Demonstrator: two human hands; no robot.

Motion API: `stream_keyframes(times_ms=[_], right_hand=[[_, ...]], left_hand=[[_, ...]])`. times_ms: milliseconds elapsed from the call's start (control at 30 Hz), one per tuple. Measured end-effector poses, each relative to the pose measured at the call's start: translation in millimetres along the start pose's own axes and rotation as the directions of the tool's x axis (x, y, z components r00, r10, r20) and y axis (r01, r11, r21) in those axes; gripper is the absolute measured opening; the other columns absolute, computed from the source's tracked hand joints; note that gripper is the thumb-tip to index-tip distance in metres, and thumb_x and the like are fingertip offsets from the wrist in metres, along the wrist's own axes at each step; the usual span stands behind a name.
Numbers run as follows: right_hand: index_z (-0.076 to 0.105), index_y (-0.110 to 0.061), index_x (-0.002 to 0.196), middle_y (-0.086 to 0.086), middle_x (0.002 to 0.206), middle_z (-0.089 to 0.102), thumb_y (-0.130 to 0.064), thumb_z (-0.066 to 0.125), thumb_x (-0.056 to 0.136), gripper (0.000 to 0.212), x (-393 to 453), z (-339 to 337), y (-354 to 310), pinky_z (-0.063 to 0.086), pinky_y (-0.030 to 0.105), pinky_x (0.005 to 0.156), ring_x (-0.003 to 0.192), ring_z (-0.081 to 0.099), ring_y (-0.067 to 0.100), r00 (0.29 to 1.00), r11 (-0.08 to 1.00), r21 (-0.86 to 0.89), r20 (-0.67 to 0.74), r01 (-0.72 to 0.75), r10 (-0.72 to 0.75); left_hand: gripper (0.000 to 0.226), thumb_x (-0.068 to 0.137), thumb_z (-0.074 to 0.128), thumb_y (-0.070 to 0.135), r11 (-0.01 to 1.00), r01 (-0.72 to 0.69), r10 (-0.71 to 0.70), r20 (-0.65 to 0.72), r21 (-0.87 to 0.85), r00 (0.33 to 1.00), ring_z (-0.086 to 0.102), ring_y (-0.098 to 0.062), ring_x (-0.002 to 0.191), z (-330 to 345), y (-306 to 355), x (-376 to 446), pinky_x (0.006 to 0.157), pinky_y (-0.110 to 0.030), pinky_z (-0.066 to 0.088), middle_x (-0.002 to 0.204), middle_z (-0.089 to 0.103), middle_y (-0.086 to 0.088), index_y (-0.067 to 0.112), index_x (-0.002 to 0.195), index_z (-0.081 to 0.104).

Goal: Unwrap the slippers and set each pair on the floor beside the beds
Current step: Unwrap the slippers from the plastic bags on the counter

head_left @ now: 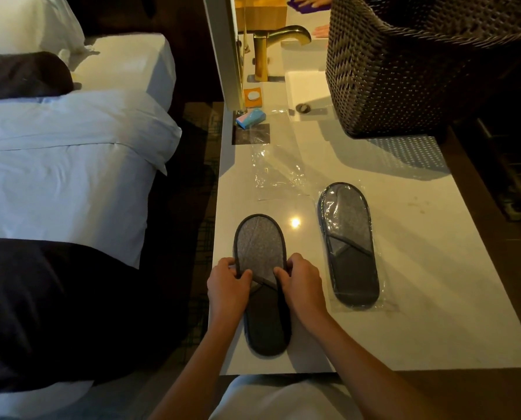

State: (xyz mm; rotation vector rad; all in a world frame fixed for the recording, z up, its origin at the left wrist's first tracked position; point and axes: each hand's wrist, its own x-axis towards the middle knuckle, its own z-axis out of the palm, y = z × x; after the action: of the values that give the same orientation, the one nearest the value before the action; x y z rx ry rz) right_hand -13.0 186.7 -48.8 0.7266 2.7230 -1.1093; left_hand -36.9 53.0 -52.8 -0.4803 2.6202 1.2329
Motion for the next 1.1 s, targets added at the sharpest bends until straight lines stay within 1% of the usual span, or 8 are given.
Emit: stream_keyframes(times_ms=[167, 333, 433, 600, 733, 900, 1000, 1100], right_hand=[[0.059, -0.014, 0.102, -0.004, 0.088, 0.057, -0.034, 0.063, 0.092, 0.022, 0, -4, 2, 0.034, 0.012, 0.055, 0.077, 0.055, 0.009, 1.0, 1.0, 0.022, 0.029, -0.007, 0.006], [0.06, -0.013, 0.107, 0.002, 0.093, 0.065, -0.034, 0.059, 0.094, 0.025, 2, -27, 6, 0.051, 0.022, 0.067, 0.083, 0.063, 0.012, 0.998, 0.987, 0.151, 0.004, -0.059, 0.059], [0.062, -0.016, 0.099, 0.0, 0.088, 0.066, -0.03, 0.06, 0.094, 0.015, 6, -56, 14, 0.06, 0.034, 0.074, 0.079, 0.067, 0.015, 0.991, 0.961, 0.258, -0.062, -0.098, 0.118], [0.065, -0.017, 0.1, -0.004, 0.088, 0.062, -0.022, 0.058, 0.095, 0.01, 16, -107, 35, 0.04, 0.012, 0.058, 0.073, 0.056, 0.004, 0.963, 0.95, 0.3, -0.215, -0.092, 0.161], [0.063, -0.015, 0.105, -0.001, 0.098, 0.063, -0.02, 0.058, 0.095, 0.012, 24, -125, 60, 0.043, 0.012, 0.06, 0.085, 0.061, 0.01, 0.942, 0.934, 0.331, -0.252, -0.131, 0.222], [0.059, -0.013, 0.123, 0.009, 0.126, 0.06, -0.021, 0.059, 0.094, 0.03, 33, -128, 89, 0.05, 0.031, 0.085, 0.107, 0.061, 0.024, 0.915, 0.924, 0.288, -0.241, -0.25, 0.323], [0.056, -0.012, 0.13, 0.012, 0.13, 0.058, -0.023, 0.059, 0.093, 0.039, 35, -125, 99, 0.045, 0.031, 0.087, 0.113, 0.059, 0.028, 0.908, 0.919, 0.224, -0.199, -0.324, 0.368], [0.056, -0.012, 0.128, 0.012, 0.124, 0.061, -0.025, 0.063, 0.092, 0.039, 35, -121, 103, 0.044, 0.03, 0.082, 0.108, 0.06, 0.027, 0.904, 0.914, 0.197, -0.179, -0.354, 0.389]], left_hand=[[0.044, 0.088, 0.07, 0.022, 0.999, 0.031, -0.031, 0.005, 0.018, 1.0, 0.059, -0.003, 0.074, 0, 3, 1, 0.043, -0.005, 0.039, 0.109, 0.069, -0.007, 0.014, 0.129, 0.054], [0.059, 0.086, 0.071, 0.028, 0.998, -0.032, 0.035, -0.073, 0.047, 0.997, 0.05, -0.027, 0.123, -6, 23, -5, 0.087, -0.03, 0.047, 0.138, 0.041, -0.013, 0.016, 0.138, 0.045], [0.053, 0.088, 0.068, 0.028, 0.99, -0.141, 0.141, -0.007, -0.031, 0.99, 0.054, -0.021, 0.118, -1, 46, -8, 0.086, -0.032, 0.053, 0.133, 0.047, -0.006, 0.021, 0.136, 0.045], [0.052, 0.089, 0.066, 0.016, 0.969, -0.135, 0.176, 0.192, -0.205, 0.965, 0.06, -0.006, 0.09, 24, 93, -12, 0.068, -0.011, 0.049, 0.109, 0.056, 0.007, 0.017, 0.136, 0.045], [0.057, 0.089, 0.066, 0.019, 0.968, -0.065, 0.149, 0.345, -0.244, 0.927, 0.063, -0.018, 0.096, 53, 113, -14, 0.079, -0.036, 0.057, 0.123, 0.051, 0.003, 0.026, 0.14, 0.04], [0.062, 0.088, 0.066, 0.02, 0.974, 0.035, 0.076, 0.462, -0.226, 0.883, 0.059, -0.029, 0.113, 82, 120, -18, 0.096, -0.049, 0.053, 0.125, 0.053, -0.003, 0.023, 0.142, 0.037], [0.061, 0.088, 0.066, 0.02, 0.968, 0.107, 0.02, 0.496, -0.225, 0.868, 0.061, -0.029, 0.112, 92, 113, -21, 0.096, -0.05, 0.054, 0.126, 0.058, -0.01, 0.026, 0.14, 0.037], [0.059, 0.089, 0.063, 0.011, 0.951, 0.153, 0.002, 0.5, -0.268, 0.866, 0.066, -0.025, 0.101, 97, 111, -24, 0.091, -0.051, 0.056, 0.107, 0.065, -0.02, 0.02, 0.141, 0.037]])
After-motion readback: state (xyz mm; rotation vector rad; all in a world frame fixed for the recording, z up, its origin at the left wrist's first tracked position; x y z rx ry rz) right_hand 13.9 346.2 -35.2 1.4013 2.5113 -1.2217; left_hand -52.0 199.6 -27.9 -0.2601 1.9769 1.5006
